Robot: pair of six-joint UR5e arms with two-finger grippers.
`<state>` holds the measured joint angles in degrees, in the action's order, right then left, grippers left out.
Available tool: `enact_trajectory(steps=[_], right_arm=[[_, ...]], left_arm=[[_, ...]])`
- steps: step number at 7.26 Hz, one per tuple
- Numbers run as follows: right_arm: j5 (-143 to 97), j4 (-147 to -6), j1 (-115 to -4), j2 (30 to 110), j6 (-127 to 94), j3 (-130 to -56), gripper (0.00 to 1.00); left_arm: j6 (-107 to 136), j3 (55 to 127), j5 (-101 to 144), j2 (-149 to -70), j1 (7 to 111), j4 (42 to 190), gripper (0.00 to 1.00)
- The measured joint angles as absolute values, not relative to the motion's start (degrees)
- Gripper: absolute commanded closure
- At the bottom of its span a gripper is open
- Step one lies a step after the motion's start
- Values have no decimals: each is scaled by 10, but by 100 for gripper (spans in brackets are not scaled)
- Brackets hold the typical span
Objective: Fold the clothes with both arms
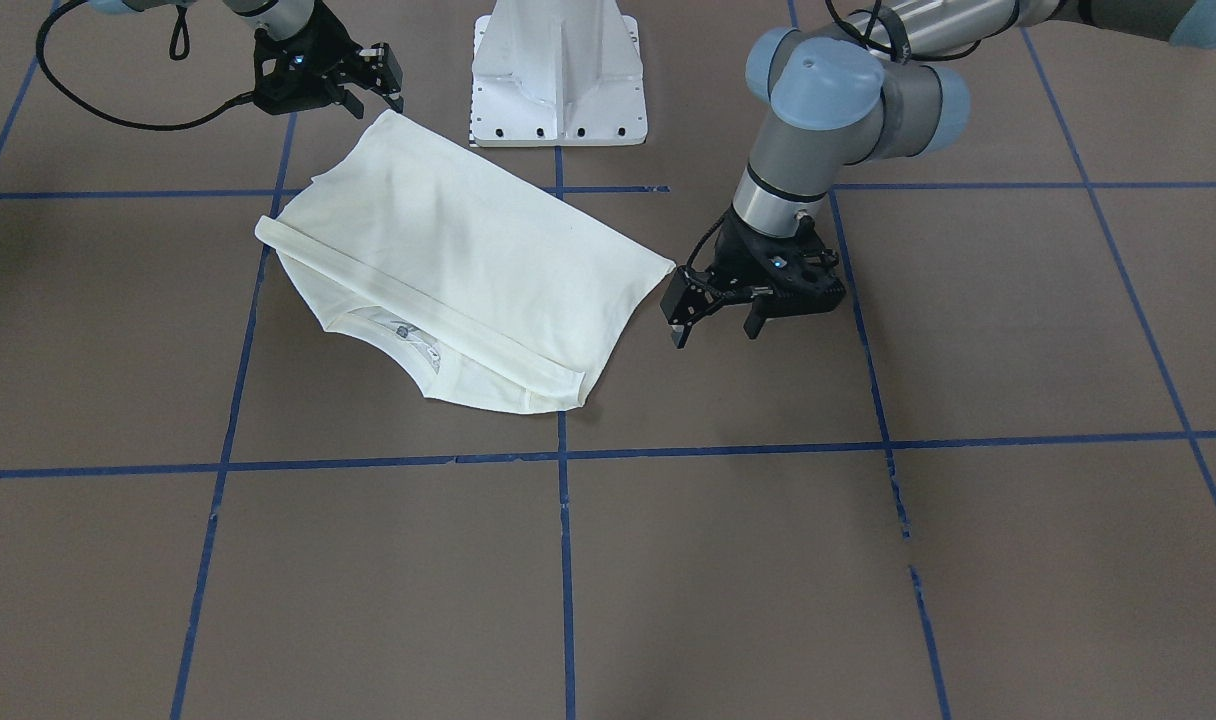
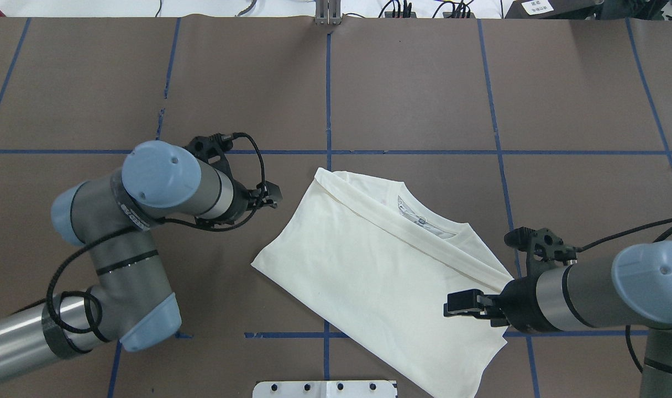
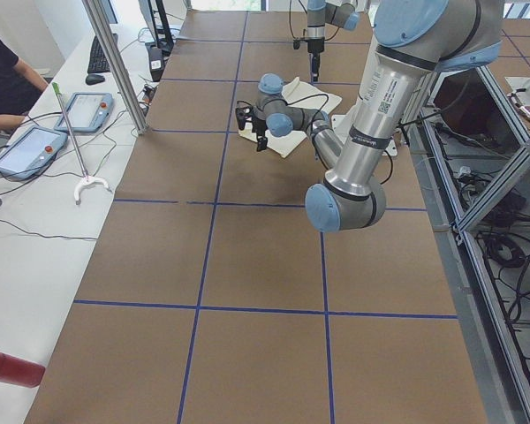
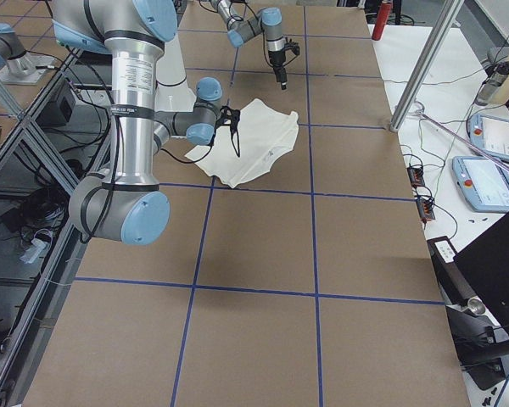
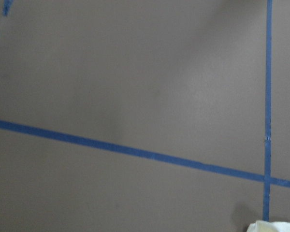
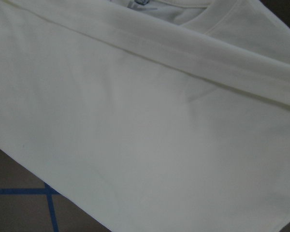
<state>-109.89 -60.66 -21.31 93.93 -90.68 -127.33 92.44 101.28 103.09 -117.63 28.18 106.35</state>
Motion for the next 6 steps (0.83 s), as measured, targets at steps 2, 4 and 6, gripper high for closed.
enact_trajectory(steps=[2, 4, 6], right_arm=[[-1097, -607, -239, 935, -906, -1271, 0], [-1096, -607, -243, 934, -907, -1270, 0], [-1097, -607, -247, 934, -906, -1270, 0]], left_arm=[[983, 1005, 1009, -1173, 234, 1063, 17], [997, 995, 998, -1173, 220, 1057, 60], [1000, 1006, 990, -1174, 219, 1031, 100]])
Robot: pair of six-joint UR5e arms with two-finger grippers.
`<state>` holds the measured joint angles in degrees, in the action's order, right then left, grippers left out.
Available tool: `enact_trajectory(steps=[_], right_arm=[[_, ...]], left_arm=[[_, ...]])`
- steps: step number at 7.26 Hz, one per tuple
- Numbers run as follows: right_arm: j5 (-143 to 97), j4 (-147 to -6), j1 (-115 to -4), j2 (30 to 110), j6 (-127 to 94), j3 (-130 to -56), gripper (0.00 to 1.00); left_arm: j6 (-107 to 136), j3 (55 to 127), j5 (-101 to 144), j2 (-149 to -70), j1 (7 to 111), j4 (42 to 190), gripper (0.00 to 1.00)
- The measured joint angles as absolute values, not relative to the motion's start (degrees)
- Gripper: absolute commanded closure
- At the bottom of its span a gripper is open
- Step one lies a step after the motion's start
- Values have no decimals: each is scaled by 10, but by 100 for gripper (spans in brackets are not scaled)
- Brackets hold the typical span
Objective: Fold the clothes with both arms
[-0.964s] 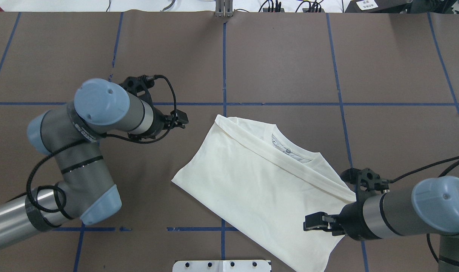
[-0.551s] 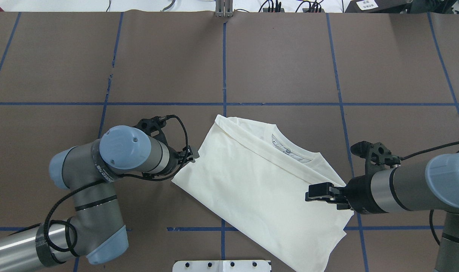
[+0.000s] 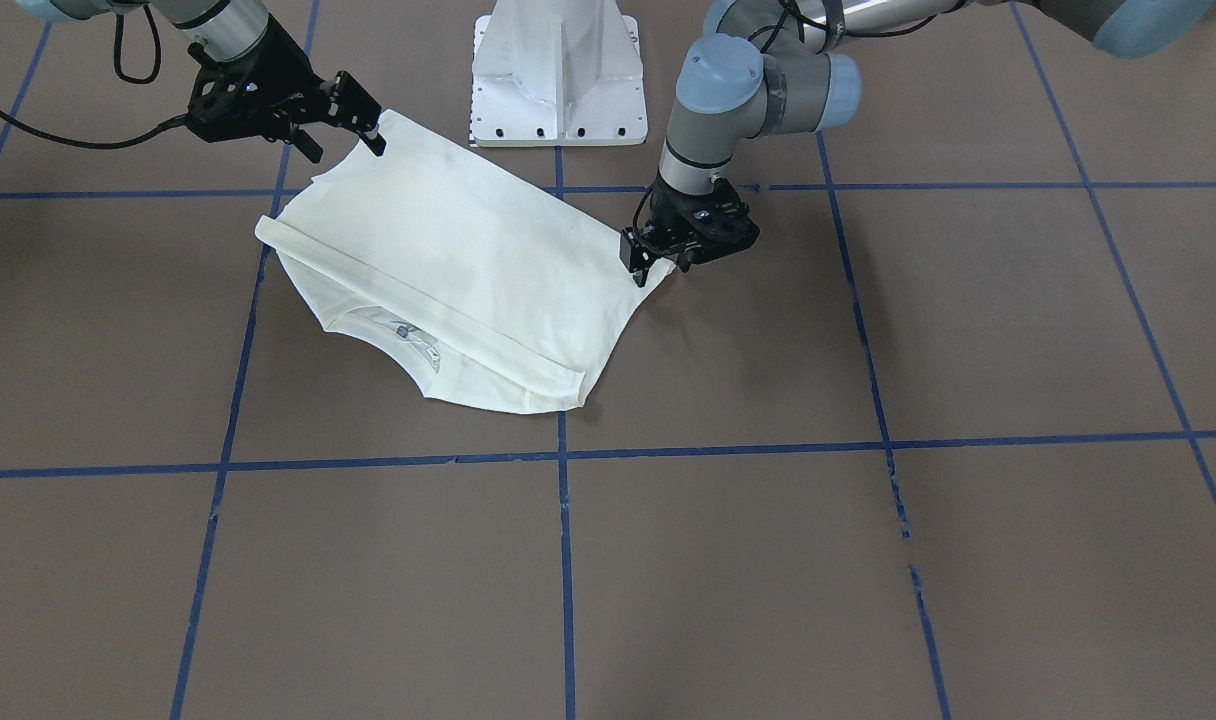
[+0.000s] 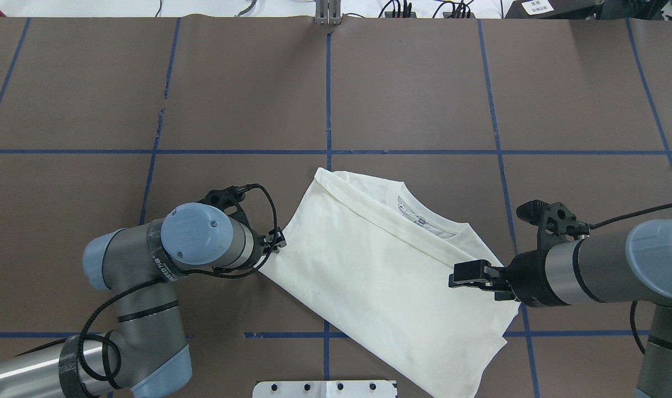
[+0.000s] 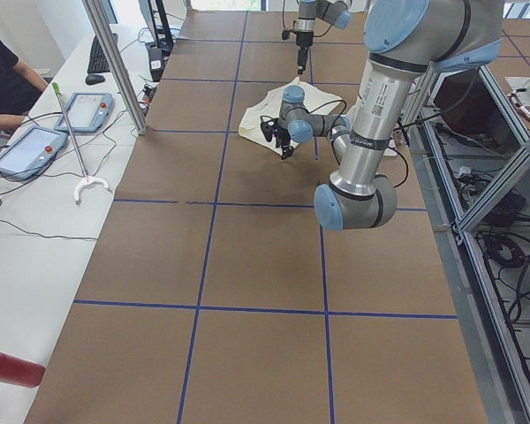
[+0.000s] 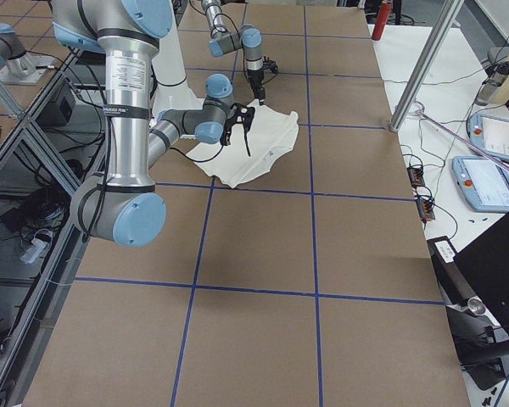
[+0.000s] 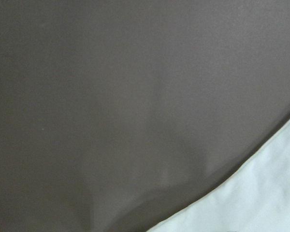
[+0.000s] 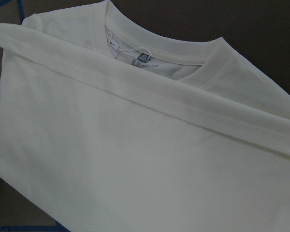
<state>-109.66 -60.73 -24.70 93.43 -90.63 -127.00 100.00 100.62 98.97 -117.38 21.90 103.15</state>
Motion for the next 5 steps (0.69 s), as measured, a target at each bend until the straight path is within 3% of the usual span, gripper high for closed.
enact_trajectory(steps=[5], right_arm=[[-1095, -607, -250, 934, -906, -1267, 0]], left_arm=[[995, 1023, 991, -1177, 225, 1003, 100]])
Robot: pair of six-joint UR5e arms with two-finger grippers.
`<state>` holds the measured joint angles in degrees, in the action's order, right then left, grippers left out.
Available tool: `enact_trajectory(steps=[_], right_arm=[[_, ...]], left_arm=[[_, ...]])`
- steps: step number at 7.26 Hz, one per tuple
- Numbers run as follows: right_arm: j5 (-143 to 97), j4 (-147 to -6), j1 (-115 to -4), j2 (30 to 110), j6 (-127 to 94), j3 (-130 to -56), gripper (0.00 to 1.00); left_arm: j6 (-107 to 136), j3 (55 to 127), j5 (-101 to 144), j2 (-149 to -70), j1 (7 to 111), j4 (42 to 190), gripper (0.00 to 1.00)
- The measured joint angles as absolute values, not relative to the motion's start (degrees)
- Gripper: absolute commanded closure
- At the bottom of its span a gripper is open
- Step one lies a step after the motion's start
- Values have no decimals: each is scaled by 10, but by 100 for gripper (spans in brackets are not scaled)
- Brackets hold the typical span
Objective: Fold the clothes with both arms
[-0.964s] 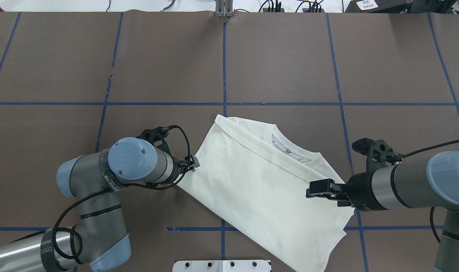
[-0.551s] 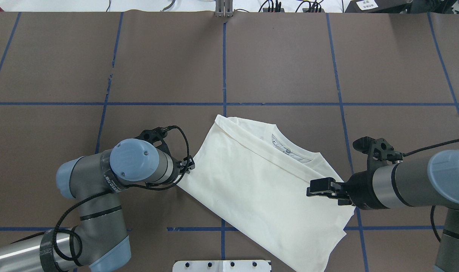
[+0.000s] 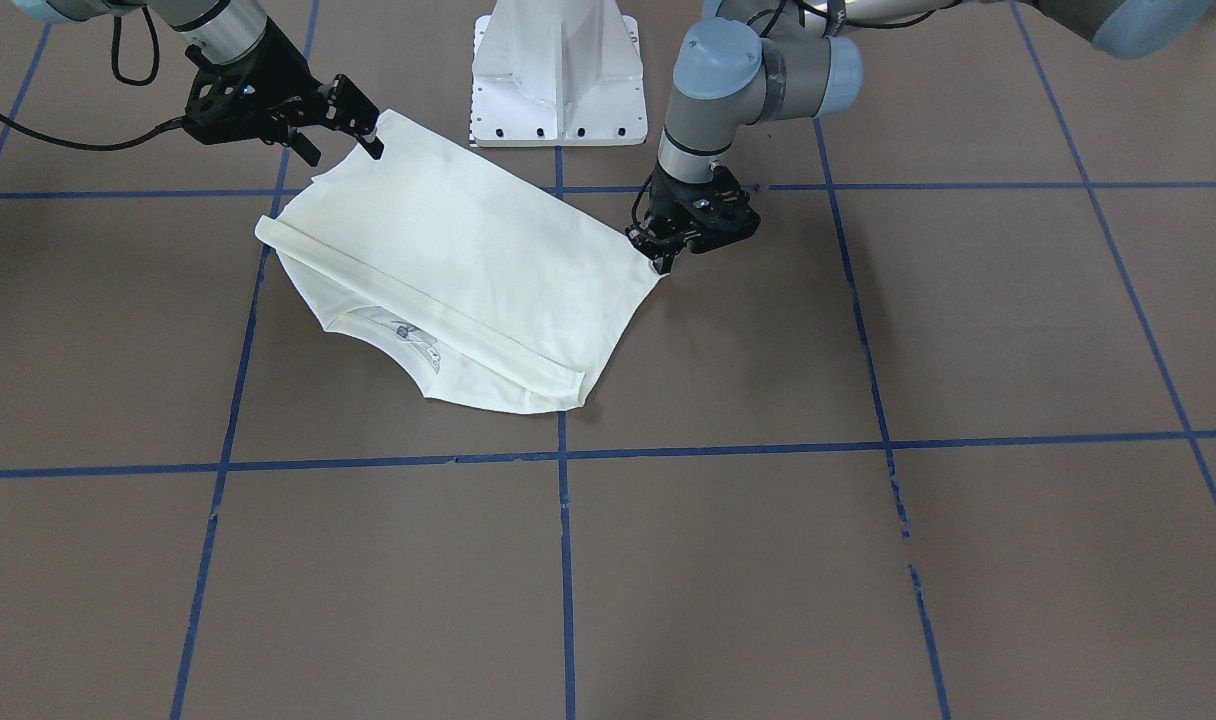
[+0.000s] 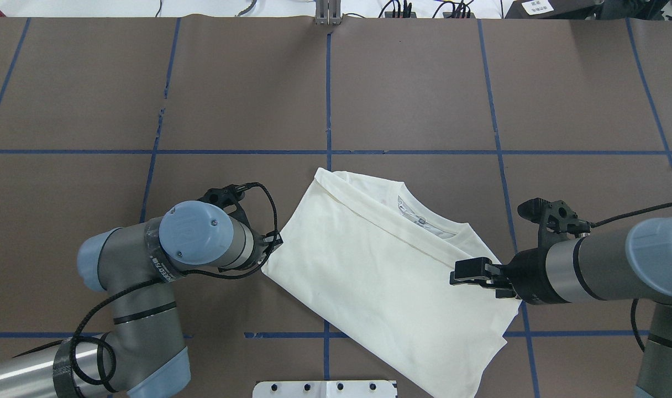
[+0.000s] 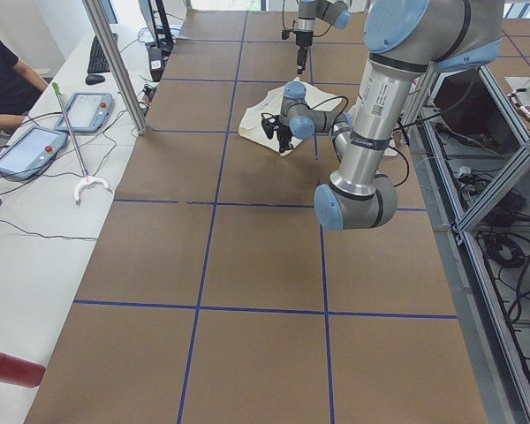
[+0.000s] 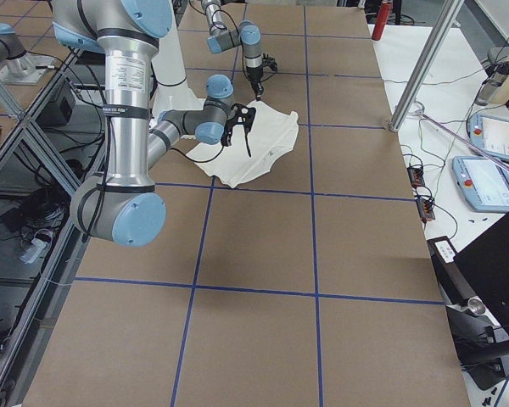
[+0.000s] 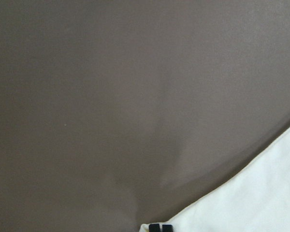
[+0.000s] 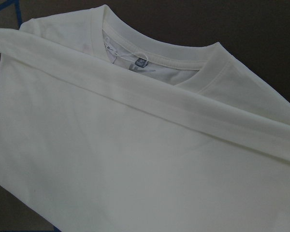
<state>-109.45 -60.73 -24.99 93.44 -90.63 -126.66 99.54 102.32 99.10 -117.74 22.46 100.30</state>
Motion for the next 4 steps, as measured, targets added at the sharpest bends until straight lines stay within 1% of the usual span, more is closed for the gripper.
enact_trajectory(steps=[2, 4], right_arm=[[-1094, -607, -250, 935, -907, -1266, 0], [-1094, -607, -252, 935, -906, -1261, 0]], left_arm=[[981, 1005, 991, -1195, 275, 1002, 100], [958, 924, 989, -1246, 333, 1011, 100]])
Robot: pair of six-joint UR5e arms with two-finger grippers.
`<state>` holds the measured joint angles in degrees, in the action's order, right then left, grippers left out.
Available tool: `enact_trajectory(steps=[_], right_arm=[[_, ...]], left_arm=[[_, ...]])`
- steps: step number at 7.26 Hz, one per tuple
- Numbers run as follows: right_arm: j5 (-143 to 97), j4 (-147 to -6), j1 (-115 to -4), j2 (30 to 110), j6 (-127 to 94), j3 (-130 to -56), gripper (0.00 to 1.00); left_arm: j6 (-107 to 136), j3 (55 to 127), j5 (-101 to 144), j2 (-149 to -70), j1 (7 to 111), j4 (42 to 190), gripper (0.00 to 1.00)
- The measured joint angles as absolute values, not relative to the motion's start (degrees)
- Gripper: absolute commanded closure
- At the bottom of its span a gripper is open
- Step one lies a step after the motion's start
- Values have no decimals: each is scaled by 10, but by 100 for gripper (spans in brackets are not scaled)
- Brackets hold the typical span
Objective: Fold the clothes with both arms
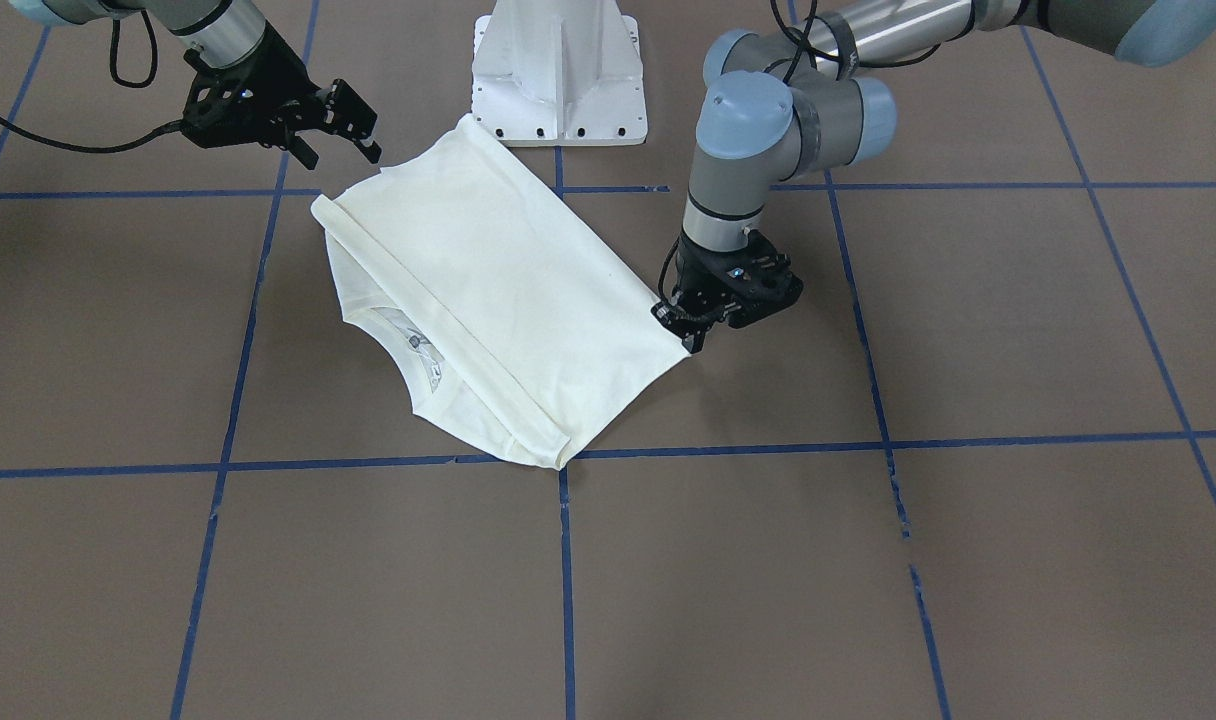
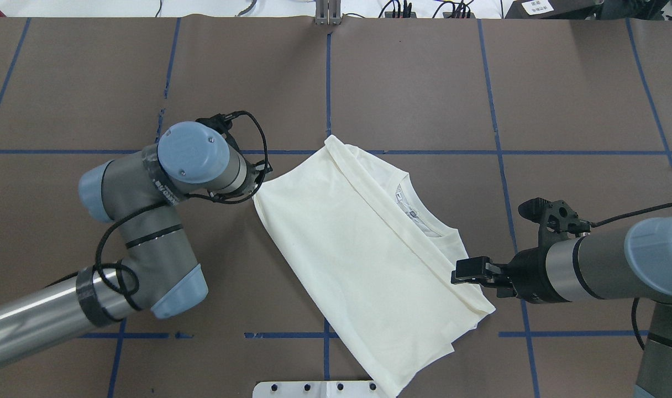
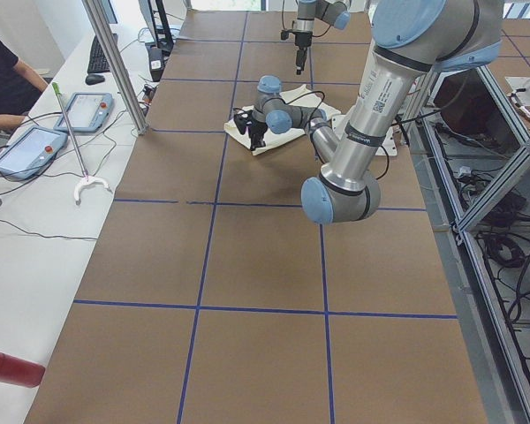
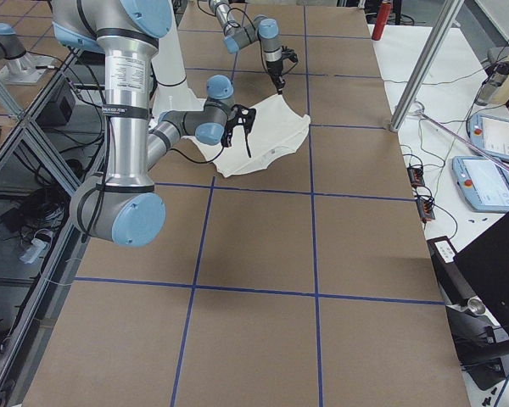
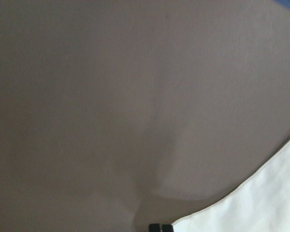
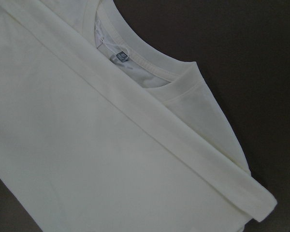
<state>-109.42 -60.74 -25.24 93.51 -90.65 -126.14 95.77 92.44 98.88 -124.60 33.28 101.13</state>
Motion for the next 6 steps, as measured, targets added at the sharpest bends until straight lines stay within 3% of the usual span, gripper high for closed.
enact_trajectory(steps=[3, 6], right_arm=[[-1094, -607, -263, 935, -906, -1248, 0], [-1094, -607, -279, 934, -902, -1232, 0]], left_arm=[[915, 798, 988, -1320, 400, 1056, 100], [901, 610, 980, -1429, 421, 1203, 100]])
